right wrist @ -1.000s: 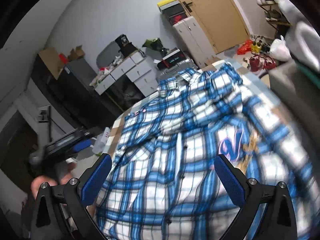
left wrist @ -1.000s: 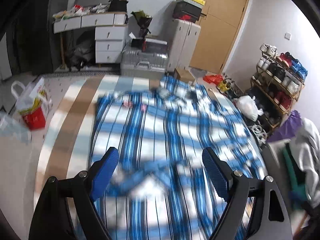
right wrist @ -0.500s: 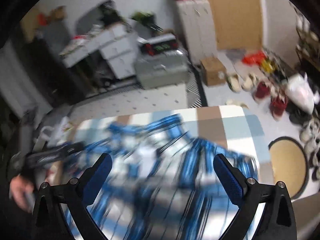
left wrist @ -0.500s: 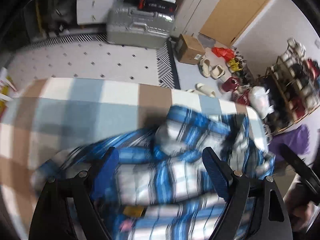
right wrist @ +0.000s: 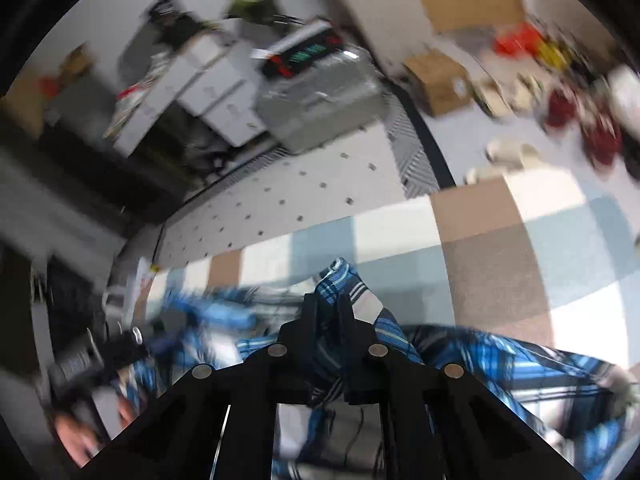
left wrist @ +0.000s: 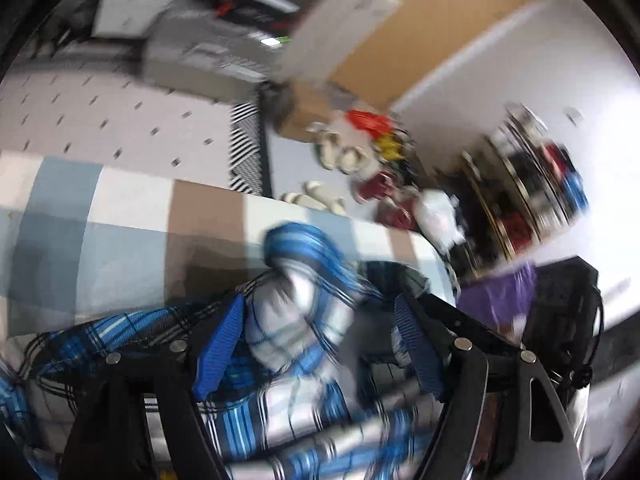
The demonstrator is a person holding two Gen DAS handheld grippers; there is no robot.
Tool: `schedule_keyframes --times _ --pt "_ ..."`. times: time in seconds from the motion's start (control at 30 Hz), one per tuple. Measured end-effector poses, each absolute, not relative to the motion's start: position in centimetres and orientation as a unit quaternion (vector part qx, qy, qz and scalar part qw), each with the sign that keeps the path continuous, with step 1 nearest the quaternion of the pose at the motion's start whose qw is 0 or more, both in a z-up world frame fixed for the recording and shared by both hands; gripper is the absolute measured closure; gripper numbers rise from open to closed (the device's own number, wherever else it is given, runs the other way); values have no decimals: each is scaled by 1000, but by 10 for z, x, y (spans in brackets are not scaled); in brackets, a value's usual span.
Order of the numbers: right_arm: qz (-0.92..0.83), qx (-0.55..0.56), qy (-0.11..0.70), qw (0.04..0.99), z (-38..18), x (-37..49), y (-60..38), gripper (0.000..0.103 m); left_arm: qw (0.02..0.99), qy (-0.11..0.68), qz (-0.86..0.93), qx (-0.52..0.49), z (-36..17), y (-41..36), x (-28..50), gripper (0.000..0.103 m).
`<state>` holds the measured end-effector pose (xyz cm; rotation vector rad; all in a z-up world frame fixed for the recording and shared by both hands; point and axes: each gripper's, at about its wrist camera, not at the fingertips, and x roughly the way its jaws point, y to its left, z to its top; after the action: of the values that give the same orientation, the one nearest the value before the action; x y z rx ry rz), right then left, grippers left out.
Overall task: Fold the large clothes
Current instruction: 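Grasp the plaid shirt hem with both grippers, then lift the hem and fold it over toward the collar with both grippers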
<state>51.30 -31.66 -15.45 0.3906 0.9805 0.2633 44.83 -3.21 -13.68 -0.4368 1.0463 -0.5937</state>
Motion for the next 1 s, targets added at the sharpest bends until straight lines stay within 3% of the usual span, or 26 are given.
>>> schedule_keyframes --times 0.23,0.37,0.47,0.83,0.87,0.9,0.93,0.97,1.0 --pt "167 71 458 870 -143 418 -284 98 797 487 -351 -65 -106 -21 369 30" --pt "156 81 476 862 -155 394 -287 99 815 468 -323 -113 -76 12 359 29" --pt "162 89 475 860 -160 386 -292 101 838 456 -281 -105 -63 19 359 19" --pt "154 123 472 860 -161 382 -307 98 805 529 -265 42 -120 -63 367 21" --pt "152 126 463 864 -156 380 -309 98 812 518 -260 62 -118 -65 363 28" --pt "147 126 450 872 -149 378 -311 96 819 506 -254 88 -115 -67 358 50" --pt "142 124 440 878 -143 378 -312 90 823 500 -249 105 -114 -67 356 65" --pt "139 120 430 884 -137 378 -312 84 826 497 -237 118 -113 -66 355 89" --pt "137 117 423 888 -132 379 -310 64 828 496 -232 119 -112 -61 355 94"
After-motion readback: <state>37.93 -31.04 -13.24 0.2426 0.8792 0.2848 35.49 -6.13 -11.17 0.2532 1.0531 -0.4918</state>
